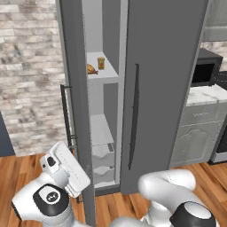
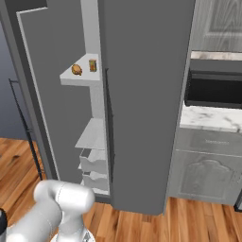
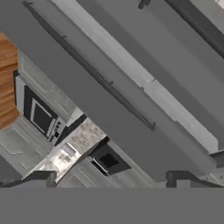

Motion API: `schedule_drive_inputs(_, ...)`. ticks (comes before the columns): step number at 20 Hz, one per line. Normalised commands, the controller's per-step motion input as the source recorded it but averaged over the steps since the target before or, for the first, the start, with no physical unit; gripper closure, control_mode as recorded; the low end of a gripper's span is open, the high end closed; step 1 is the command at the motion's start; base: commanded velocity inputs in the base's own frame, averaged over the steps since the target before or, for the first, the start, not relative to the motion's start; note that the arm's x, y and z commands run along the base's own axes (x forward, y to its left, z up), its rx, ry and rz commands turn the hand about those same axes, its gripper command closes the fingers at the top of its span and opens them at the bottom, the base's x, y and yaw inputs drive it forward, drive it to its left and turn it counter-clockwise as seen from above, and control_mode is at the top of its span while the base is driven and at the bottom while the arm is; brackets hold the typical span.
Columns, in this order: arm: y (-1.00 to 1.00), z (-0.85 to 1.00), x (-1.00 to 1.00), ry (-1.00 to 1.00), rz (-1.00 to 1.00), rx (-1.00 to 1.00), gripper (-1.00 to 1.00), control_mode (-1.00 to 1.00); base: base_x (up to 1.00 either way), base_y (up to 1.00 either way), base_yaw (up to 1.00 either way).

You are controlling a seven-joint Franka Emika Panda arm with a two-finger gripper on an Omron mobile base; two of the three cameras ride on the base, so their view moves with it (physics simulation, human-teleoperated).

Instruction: There's a chicken drumstick in the fridge that needs to be moved to the freezer for freezing. Pick up the chicken drumstick from the fridge, place it on any shelf in the freezer, and close the fridge and freezer doors when done.

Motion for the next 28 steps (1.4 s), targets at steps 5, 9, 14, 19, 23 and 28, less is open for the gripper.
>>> schedule_drive_inputs(5,0.08,-0.2,0.3,0.11,-0.07,-0.12,-1.0,-1.0,0.0,0.0,0.0)
schedule_drive_inputs(9,-0.06,-0.45,0.37,0.05,0.0,-0.09,-1.0,-1.0,0.0,0.0,0.0)
schedule_drive_inputs(14,-0.14,-0.51,0.37,0.17,0.0,-0.18,-1.0,-1.0,0.0,0.0,0.0)
schedule_drive_inputs(19,-0.03,-0.4,0.46,0.12,0.0,-0.13,-1.0,-1.0,0.0,0.0,0.0)
schedule_drive_inputs(23,0.03,-0.33,0.53,0.24,0.0,-0.13,-1.0,-1.0,0.0,0.0,0.0)
schedule_drive_inputs(28,0.09,-0.22,0.48,0.25,0.0,-0.1,-1.0,-1.0,0.0,0.0,0.0)
